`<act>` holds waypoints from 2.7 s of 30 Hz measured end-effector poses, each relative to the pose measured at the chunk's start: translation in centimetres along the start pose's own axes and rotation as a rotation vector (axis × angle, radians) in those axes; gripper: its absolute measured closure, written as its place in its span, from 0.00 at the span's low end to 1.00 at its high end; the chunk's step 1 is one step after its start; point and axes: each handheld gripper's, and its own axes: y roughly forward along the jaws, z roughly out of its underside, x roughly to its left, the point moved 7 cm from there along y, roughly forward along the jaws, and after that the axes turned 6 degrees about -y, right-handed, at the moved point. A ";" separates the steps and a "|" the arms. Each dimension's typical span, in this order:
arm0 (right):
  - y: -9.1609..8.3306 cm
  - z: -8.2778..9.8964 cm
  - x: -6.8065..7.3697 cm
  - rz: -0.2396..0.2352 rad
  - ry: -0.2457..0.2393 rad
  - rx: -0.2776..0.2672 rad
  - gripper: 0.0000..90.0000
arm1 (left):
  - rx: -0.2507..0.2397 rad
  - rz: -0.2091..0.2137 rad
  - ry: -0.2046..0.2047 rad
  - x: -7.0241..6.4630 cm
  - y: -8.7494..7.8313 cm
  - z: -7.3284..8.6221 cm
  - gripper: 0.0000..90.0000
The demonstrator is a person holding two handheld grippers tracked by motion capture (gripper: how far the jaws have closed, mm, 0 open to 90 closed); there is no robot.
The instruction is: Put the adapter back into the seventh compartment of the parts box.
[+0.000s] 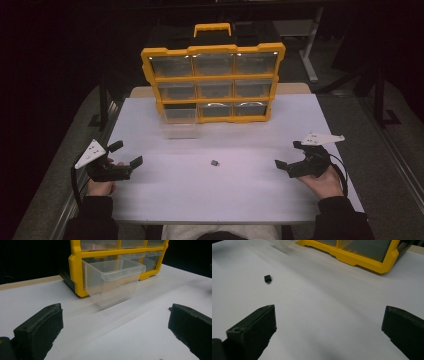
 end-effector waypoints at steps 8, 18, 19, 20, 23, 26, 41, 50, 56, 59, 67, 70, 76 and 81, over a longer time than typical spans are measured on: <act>0.0 -0.1 0.1 -0.001 0.000 -0.002 0.00 | -0.029 0.003 0.010 0.0 -0.1 -0.1 0.00; 0.0 -0.3 0.3 -0.007 -0.007 -0.001 0.00 | -0.032 -0.013 0.019 0.0 -0.3 0.0 0.00; 0.0 -0.5 0.4 -0.008 -0.013 -0.003 0.00 | -0.032 -0.015 0.019 0.0 -0.3 0.0 0.00; 0.0 -0.5 0.4 -0.008 -0.013 -0.003 0.00 | -0.032 -0.015 0.019 0.0 -0.3 0.0 0.00; -0.1 -0.8 0.4 -0.010 -0.014 -0.006 0.00 | -0.032 -0.017 0.017 0.0 -0.3 0.0 0.00; -0.1 -1.0 0.5 -0.012 -0.017 -0.001 0.00 | -0.030 -0.018 0.020 0.0 -0.3 0.0 0.00; 0.5 -3.2 1.3 -0.041 -0.059 0.017 0.00 | -0.024 -0.021 0.024 0.0 -0.2 0.1 0.00; 1.1 -4.5 1.9 -0.067 -0.094 0.043 0.00 | -0.019 -0.021 0.024 0.1 -0.2 0.2 0.00; 1.4 -5.4 2.2 -0.081 -0.116 0.057 0.00 | -0.017 -0.020 0.024 0.1 -0.1 0.2 0.00; 1.5 -5.8 2.4 -0.086 -0.124 0.062 0.00 | -0.018 -0.023 0.023 0.1 -0.2 0.2 0.00; 1.9 -6.6 2.9 -0.108 -0.144 0.071 0.00 | -0.023 -0.020 0.010 0.1 -0.2 0.2 0.00; 2.2 -7.0 3.3 -0.122 -0.159 0.076 0.00 | -0.020 -0.018 0.013 0.1 -0.1 0.2 0.00; 2.8 -7.4 3.6 -0.134 -0.167 0.091 0.00 | -0.024 -0.021 0.010 0.2 -0.2 0.2 0.00; 3.1 -7.8 4.0 -0.149 -0.178 0.100 0.00 | -0.026 -0.022 0.010 0.2 -0.2 0.1 0.00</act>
